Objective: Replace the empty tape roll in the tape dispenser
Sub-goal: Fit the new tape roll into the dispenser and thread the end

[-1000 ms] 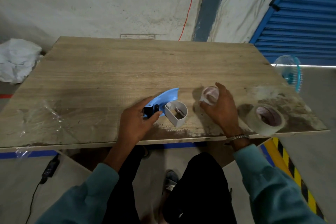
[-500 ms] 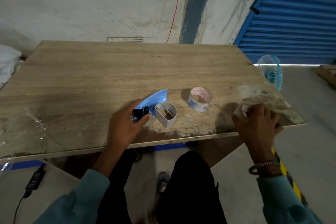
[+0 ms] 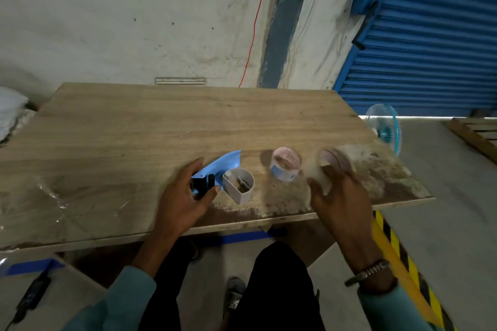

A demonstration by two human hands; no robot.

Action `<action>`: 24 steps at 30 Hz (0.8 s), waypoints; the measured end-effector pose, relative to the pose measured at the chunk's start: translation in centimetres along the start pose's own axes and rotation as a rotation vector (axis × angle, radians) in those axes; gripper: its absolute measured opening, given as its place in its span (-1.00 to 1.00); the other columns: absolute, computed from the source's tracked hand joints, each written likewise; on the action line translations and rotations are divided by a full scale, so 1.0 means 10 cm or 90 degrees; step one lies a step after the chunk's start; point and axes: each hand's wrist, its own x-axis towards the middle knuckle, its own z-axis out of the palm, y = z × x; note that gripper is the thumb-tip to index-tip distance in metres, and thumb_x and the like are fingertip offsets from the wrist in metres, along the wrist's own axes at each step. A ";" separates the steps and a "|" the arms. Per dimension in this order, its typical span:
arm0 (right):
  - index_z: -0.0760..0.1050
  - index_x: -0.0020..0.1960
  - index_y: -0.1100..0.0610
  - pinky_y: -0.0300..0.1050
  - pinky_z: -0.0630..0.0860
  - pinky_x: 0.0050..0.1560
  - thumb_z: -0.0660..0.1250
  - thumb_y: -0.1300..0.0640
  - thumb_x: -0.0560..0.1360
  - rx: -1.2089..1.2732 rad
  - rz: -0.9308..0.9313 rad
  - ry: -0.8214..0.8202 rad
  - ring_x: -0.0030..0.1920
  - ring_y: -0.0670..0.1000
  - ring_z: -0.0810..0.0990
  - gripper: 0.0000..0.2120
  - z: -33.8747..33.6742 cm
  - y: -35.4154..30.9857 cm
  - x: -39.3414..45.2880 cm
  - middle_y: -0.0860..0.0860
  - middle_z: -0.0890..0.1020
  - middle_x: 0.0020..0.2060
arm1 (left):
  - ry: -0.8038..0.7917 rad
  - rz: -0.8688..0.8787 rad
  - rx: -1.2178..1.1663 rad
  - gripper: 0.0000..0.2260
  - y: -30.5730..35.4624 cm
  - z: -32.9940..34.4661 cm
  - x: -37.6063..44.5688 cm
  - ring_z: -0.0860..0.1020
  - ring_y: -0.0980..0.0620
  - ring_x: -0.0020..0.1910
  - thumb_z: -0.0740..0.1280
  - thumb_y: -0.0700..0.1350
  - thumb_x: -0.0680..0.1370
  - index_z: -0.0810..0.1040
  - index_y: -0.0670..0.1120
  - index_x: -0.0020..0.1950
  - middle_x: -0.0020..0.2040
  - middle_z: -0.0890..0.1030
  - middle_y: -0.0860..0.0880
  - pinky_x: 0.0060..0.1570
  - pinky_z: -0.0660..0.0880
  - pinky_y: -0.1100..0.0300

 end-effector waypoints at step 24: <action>0.57 0.36 0.02 0.12 0.61 0.03 0.36 -0.02 0.51 -0.032 -0.240 -0.173 0.23 0.12 0.55 -0.57 0.66 -1.07 -0.41 0.02 0.59 0.22 | -0.017 0.050 -0.012 -0.58 -0.02 -0.03 0.01 0.65 0.25 0.12 0.52 0.00 0.51 0.57 0.16 0.36 0.17 0.68 0.24 0.12 0.56 0.28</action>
